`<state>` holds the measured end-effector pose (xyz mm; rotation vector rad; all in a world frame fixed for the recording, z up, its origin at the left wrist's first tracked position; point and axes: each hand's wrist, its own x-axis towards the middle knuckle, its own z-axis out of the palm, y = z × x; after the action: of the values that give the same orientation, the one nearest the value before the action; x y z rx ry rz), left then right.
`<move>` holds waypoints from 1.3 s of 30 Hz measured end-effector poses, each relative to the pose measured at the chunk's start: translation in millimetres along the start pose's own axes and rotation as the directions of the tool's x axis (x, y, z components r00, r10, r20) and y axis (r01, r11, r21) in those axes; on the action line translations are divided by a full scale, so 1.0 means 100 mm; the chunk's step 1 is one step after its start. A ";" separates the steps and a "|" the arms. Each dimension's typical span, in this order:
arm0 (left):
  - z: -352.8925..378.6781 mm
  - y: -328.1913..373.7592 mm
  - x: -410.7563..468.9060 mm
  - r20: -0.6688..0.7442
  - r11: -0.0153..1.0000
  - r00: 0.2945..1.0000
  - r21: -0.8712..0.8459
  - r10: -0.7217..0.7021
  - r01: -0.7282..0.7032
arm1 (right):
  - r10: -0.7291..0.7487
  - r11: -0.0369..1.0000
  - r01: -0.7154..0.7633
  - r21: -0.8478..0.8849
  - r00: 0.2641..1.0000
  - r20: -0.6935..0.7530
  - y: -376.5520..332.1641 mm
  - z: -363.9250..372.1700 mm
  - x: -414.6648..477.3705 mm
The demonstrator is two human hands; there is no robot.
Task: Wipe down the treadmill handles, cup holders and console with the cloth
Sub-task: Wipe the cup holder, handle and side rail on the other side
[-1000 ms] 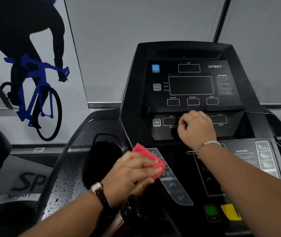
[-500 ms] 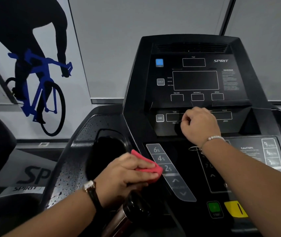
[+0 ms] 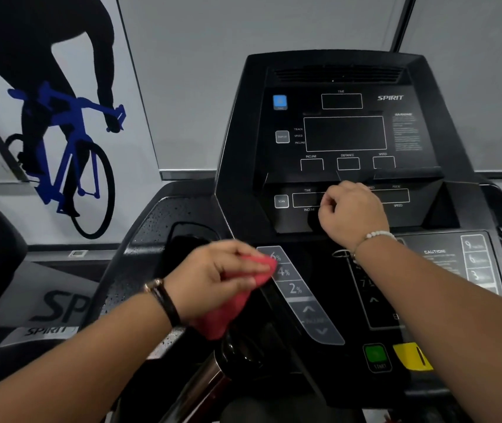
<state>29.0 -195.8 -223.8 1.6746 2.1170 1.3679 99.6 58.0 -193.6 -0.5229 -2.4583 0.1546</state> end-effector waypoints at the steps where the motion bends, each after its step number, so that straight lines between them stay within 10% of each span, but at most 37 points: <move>1: -0.05 -0.02 0.06 -0.054 0.998 0.997 -0.026 -0.051 0.049 | 0.002 1.000 -0.002 -0.002 1.000 0.004 0.00 0.00 0.00; 5: -0.10 0.05 0.14 -0.212 0.980 0.957 -0.022 -0.197 0.197 | 0.010 1.000 -0.010 -0.022 1.000 0.010 -0.02 -0.02 0.00; 10: 0.18 0.21 -0.19 0.154 0.978 0.984 -0.178 -0.085 0.112 | 0.030 0.999 -0.029 -0.019 0.999 0.043 -0.05 -0.04 -0.01; 15: 0.23 0.05 -0.28 0.139 0.965 0.990 -0.257 -0.025 0.061 | 0.048 0.999 -0.047 -0.015 0.998 0.048 -0.05 -0.06 -0.03; 20: 0.22 -0.11 -0.51 0.070 0.998 0.996 0.000 0.064 -0.064 | 0.039 0.999 -0.039 0.002 0.999 0.029 -0.04 -0.06 -0.04; 25: 0.13 -0.06 -0.43 0.289 0.923 0.926 0.226 0.242 -0.311 | 0.033 0.999 -0.033 -0.006 0.998 0.056 -0.05 -0.05 -0.01; 35: 0.17 -0.28 -0.47 -0.006 0.948 1.000 0.318 -0.013 0.014 | 0.050 0.999 -0.050 -0.004 0.998 0.049 -0.06 -0.06 -0.02; 39: 0.16 -0.15 -0.54 0.216 0.967 0.976 0.241 0.028 -0.081 | 0.058 0.998 -0.057 -0.008 0.997 0.052 -0.07 -0.08 -0.04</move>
<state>48.0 -230.4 -266.4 1.8858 2.2049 0.9164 104.7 49.5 -188.1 -0.6001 -2.4966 0.1856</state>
